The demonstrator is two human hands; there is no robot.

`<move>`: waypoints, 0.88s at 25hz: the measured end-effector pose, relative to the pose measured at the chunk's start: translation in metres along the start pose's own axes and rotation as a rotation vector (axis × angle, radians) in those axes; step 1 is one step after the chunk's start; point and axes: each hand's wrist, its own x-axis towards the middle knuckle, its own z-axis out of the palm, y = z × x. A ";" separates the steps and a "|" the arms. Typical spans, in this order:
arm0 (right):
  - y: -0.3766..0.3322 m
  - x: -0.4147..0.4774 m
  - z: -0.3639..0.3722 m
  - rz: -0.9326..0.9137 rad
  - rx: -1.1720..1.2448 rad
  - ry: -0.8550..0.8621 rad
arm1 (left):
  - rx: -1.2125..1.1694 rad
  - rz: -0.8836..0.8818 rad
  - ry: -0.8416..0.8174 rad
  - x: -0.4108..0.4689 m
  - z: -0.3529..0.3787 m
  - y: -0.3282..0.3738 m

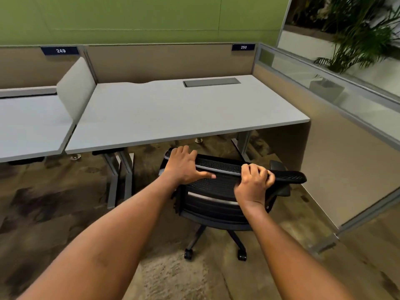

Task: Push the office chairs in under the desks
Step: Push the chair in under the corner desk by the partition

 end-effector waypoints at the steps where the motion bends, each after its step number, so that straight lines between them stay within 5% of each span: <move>1: 0.003 0.010 0.006 -0.003 0.006 -0.013 | -0.013 -0.034 0.012 0.010 0.003 0.002; 16: 0.018 0.112 0.068 -0.060 -0.012 -0.151 | -0.069 -0.242 0.061 0.119 0.032 0.003; 22: 0.017 0.145 0.062 -0.097 -0.153 -0.449 | -0.082 -0.196 -0.115 0.121 0.035 0.001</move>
